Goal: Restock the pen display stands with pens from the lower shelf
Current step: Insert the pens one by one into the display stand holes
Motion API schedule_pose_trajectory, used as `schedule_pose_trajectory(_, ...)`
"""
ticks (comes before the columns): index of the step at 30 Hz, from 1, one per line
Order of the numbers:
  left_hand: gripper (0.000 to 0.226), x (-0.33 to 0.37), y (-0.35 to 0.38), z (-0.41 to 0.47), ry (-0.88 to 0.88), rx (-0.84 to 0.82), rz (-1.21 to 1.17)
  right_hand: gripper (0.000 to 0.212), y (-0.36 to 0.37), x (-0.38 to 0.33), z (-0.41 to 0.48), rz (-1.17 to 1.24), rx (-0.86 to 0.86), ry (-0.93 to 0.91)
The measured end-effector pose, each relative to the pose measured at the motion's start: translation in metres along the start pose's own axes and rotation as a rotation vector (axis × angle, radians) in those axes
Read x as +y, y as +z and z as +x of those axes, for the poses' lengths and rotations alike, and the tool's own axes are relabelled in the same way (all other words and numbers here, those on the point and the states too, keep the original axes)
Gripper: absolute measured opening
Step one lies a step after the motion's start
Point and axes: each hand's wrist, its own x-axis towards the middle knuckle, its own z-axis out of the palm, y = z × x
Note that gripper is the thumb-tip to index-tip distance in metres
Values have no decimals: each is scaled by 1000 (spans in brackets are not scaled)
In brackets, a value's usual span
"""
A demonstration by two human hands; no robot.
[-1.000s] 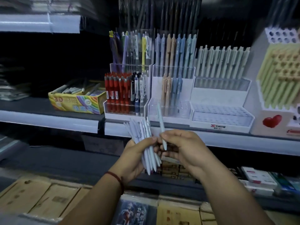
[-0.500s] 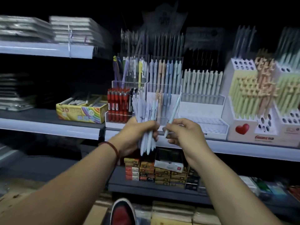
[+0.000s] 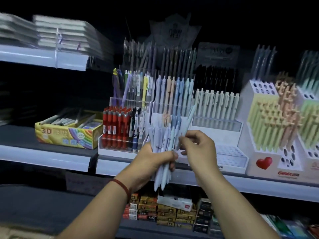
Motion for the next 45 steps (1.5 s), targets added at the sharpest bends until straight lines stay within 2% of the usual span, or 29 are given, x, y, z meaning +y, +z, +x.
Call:
schedule_pose_trajectory(4,19,-30,-7,20,15,69,-87,4,-8,15,32,-61,92,-111)
schedule_pose_trajectory(6,22,-38,-12,36,38,77,-125,5,-11,18,51,-103,77,-155)
schedule_pose_trajectory(9,18,-43,-22,55,73,6,-120,6,-8,26,81,-192,16,-174)
schedule_pose_trajectory(12,25,-47,-32,61,71,-55,-105,10,-5,39,98,-268,-15,-175)
schedule_pose_trajectory(18,16,-42,-38,69,155,-96,-143,18,-3,48,104,-316,-66,-152)
schedule_pose_trajectory(23,15,-46,-40,68,146,-116,-129,18,2,52,105,-434,-74,-188)
schedule_pose_trajectory(27,17,-47,-39,68,146,-139,-163,19,3,53,103,-488,-70,-222)
schedule_pose_trajectory(31,26,-47,-39,68,138,-144,-174,29,4,54,101,-532,-53,-250)
schedule_pose_trajectory(37,32,-47,-40,67,144,-156,-171,9,6,55,99,-557,-19,-285)
schedule_pose_trajectory(45,30,-47,-40,68,142,-169,-178,8,5,54,97,-520,-6,-255)
